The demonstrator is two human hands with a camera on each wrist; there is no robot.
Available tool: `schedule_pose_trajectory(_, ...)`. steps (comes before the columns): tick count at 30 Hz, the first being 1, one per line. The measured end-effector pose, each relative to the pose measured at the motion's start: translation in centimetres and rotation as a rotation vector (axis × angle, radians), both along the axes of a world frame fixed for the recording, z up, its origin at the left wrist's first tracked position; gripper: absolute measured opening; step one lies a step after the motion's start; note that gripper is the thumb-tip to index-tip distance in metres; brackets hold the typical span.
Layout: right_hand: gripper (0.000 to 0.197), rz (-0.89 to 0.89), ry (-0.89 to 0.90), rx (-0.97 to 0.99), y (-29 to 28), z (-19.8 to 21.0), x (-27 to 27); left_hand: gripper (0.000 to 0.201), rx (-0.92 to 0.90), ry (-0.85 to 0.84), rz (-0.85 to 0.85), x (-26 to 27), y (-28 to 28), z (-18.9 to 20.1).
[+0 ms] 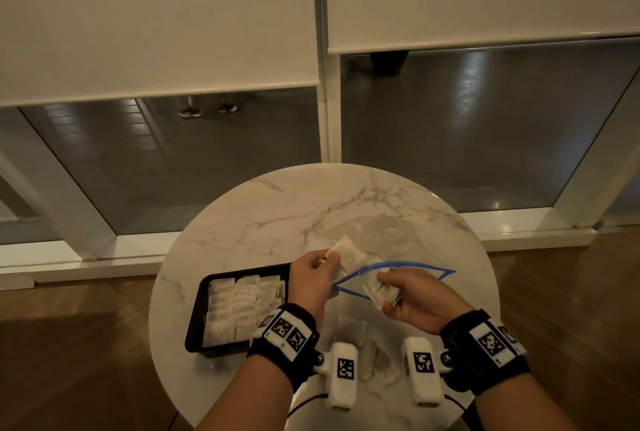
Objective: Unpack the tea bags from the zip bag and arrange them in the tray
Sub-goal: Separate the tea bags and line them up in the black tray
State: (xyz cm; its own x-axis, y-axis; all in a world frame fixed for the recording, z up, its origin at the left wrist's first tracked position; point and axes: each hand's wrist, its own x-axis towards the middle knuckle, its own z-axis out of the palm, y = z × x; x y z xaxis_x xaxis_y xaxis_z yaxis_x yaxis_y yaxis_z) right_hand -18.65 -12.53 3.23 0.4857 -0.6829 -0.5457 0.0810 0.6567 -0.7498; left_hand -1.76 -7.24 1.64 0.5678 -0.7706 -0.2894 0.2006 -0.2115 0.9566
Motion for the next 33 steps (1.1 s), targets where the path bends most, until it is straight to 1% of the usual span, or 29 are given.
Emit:
schedule_pose_trajectory(2, 0.008, 0.068, -0.004, 0.029, 0.6, -0.1, -1.1, 0.012, -0.018, -0.060, 0.006, 0.1, 1.5, -0.1)
schedule_pose_trajectory(4, 0.010, 0.115, -0.010, 0.041, 1.3, -0.2, -2.0, 0.010, -0.034, -0.109, 0.040, 0.2, 3.1, -0.2)
schedule_pose_trajectory(5, 0.010, 0.133, -0.016, 0.040, 1.6, -0.3, -2.4, 0.010, -0.039, -0.102, 0.053, 0.2, 3.9, -0.2)
schedule_pose_trajectory(9, 0.005, 0.168, -0.073, 0.016, 2.8, 0.3, -2.3, 0.013, -0.079, 0.024, 0.009, 0.3, 6.4, 0.2)
schedule_pose_trajectory(10, 0.009, 0.166, -0.096, -0.004, 3.1, 0.2, -2.0, 0.015, -0.088, 0.025, -0.007, 0.3, 7.0, 0.2)
schedule_pose_trajectory(11, 0.018, 0.171, -0.111, -0.027, 3.3, 0.2, -1.6, 0.017, -0.089, 0.020, -0.021, 0.4, 7.3, 0.2)
schedule_pose_trajectory(13, 0.030, 0.214, -0.114, -0.070, 4.0, 0.3, -0.7, 0.018, -0.061, 0.037, -0.048, 0.5, 7.8, 0.0)
schedule_pose_trajectory(17, 0.029, 0.333, -0.102, -0.112, 5.3, 0.5, 1.3, 0.015, 0.029, 0.146, -0.143, 0.8, 8.8, 0.1)
schedule_pose_trajectory(19, 0.028, 0.378, -0.069, -0.146, 5.8, 0.3, 2.3, 0.020, 0.016, 0.219, -0.144, 1.0, 9.2, 0.2)
schedule_pose_trajectory(21, 0.026, 0.413, -0.027, -0.187, 6.2, 0.2, 3.3, 0.034, -0.014, 0.286, -0.133, 1.4, 9.7, 0.2)
schedule_pose_trajectory(23, 0.027, 0.445, 0.006, -0.219, 6.5, 0.1, 4.0, 0.047, -0.025, 0.304, -0.155, 1.9, 10.1, 0.1)
schedule_pose_trajectory(24, 0.029, 0.458, 0.007, -0.226, 6.6, 0.1, 4.2, 0.046, -0.032, 0.288, -0.171, 2.1, 10.4, 0.1)
schedule_pose_trajectory(26, 0.029, 0.471, -0.016, -0.216, 6.6, 0.3, 4.6, 0.033, -0.053, 0.227, -0.177, 2.3, 10.9, 0.1)
schedule_pose_trajectory(29, 0.022, 0.479, -0.073, -0.176, 6.4, 0.7, 4.9, 0.022, -0.078, 0.202, -0.124, 2.8, 11.3, -0.4)
schedule_pose_trajectory(33, 0.038, 0.461, -0.084, -0.190, 5.7, 1.3, 4.8, 0.019, -0.103, 0.241, 0.000, 3.7, 11.4, -0.4)
